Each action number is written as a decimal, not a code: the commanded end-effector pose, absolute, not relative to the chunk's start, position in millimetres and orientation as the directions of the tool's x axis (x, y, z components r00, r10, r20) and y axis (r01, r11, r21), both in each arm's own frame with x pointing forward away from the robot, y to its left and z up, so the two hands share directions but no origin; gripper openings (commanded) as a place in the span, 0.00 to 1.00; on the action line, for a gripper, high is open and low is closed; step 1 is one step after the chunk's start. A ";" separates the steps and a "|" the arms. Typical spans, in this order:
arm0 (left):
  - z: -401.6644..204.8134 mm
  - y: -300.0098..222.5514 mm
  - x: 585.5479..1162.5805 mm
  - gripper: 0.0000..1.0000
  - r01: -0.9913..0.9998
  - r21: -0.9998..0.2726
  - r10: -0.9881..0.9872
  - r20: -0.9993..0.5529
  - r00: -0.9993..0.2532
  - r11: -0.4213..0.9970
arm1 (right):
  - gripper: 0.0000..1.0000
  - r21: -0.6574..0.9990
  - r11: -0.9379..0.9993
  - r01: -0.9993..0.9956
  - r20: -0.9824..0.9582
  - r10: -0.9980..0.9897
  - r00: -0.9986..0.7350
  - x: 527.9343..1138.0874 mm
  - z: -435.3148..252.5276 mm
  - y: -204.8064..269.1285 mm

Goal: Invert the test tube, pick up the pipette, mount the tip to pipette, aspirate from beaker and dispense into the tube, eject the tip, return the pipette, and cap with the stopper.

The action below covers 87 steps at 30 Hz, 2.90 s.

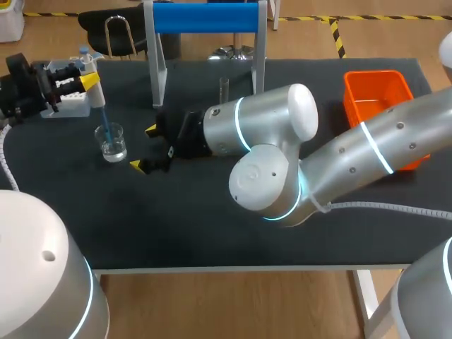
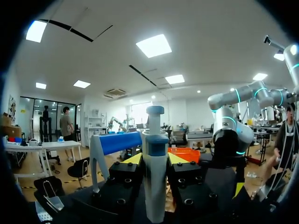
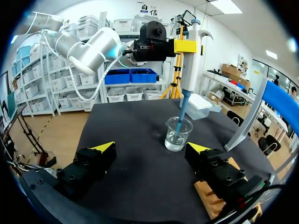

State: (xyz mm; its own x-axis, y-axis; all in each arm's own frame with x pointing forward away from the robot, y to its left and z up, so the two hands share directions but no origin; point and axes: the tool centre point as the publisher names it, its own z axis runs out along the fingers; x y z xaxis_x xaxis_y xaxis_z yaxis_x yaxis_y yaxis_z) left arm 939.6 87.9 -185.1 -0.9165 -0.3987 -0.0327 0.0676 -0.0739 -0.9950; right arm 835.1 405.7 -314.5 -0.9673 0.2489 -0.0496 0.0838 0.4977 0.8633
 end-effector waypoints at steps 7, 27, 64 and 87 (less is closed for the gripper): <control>-185.9 89.9 940.8 0.00 0.069 -0.995 -0.393 -0.033 -0.919 -0.076 | 1.00 0.863 0.498 0.084 -0.048 0.247 -0.968 835.3 -313.9 404.1; -185.9 89.9 940.8 0.00 0.069 -0.995 -0.393 -0.033 -0.919 -0.076 | 1.00 0.886 0.463 0.002 -0.074 0.147 -0.986 831.9 -274.0 388.9; -185.9 89.9 940.8 0.00 0.069 -0.995 -0.393 -0.033 -0.919 -0.076 | 0.15 0.985 0.108 -0.134 -0.118 -0.140 -0.983 879.7 -122.7 453.0; -185.9 89.9 940.8 0.00 0.069 -0.995 -0.393 -0.033 -0.919 -0.076 | 0.00 0.999 -0.005 -0.034 -0.034 -0.116 -0.993 905.8 -111.4 496.2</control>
